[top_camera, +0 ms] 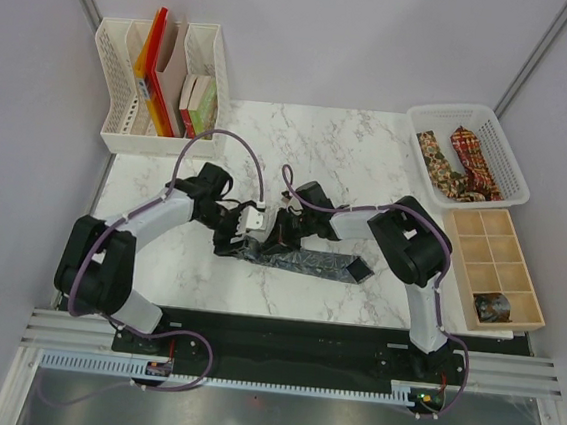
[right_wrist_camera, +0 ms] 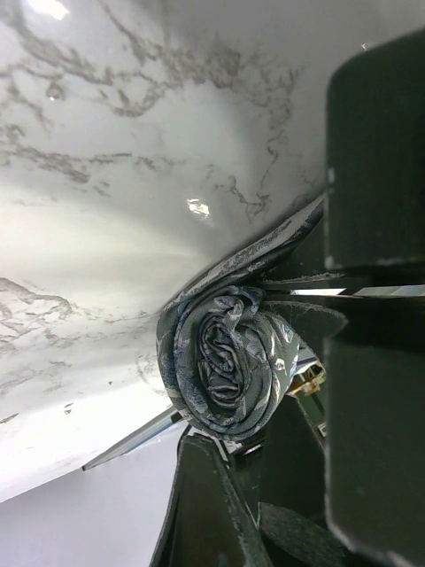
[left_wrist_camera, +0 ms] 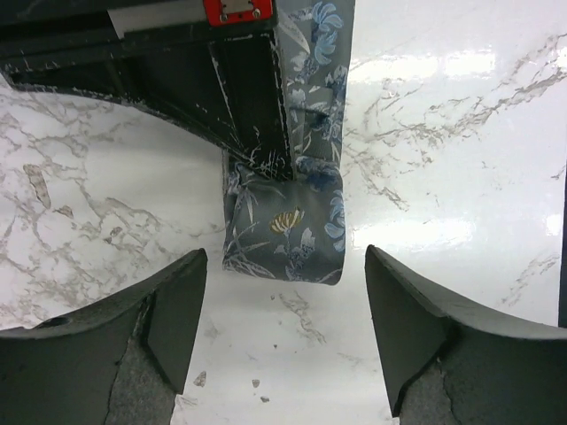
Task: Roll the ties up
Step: Roll the tie at the center of the board.
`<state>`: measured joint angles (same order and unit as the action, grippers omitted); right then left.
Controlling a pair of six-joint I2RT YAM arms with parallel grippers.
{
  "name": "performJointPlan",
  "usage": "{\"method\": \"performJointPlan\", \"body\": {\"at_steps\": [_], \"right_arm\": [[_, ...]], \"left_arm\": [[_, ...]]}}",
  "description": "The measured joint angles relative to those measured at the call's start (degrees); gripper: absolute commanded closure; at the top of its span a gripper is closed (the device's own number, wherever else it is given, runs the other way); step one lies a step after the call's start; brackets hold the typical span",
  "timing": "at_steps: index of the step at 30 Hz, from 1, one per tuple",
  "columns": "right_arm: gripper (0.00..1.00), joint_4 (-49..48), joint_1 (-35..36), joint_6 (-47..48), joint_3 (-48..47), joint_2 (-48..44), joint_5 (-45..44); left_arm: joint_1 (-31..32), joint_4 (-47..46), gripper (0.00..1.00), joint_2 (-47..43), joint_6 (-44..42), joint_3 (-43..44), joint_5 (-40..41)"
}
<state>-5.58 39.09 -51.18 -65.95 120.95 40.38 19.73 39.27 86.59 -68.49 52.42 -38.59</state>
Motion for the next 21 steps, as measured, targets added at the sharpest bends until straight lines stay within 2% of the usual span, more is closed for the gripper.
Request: {"method": "performJointPlan", "body": {"at_steps": [7, 10, 11, 14, 21], "right_arm": [[1.0, -0.46, -0.17, 0.59, 0.0, 0.24, 0.7], [1.0, -0.61, -0.22, 1.03, 0.0, 0.31, 0.85], [1.0, -0.66, -0.22, 1.14, 0.0, 0.31, 0.87], [1.0, -0.92, -0.22, 1.51, 0.0, 0.42, 1.05], [1.0, -1.38, -0.59, 1.4, -1.14, 1.79, 3.02]], "left_arm": [[1.03, -0.46, 0.15, 0.92, -0.59, -0.02, -0.9], [1.97, -0.52, 0.25, 2.19, -1.44, -0.02, -0.42], [2.21, -0.57, 0.31, 2.56, -1.64, -0.02, -0.26], [2.71, -0.94, 0.43, 2.91, -1.97, 0.0, 0.44], [6.38, -2.21, 0.48, 2.82, 0.26, 0.35, 3.28]]}}
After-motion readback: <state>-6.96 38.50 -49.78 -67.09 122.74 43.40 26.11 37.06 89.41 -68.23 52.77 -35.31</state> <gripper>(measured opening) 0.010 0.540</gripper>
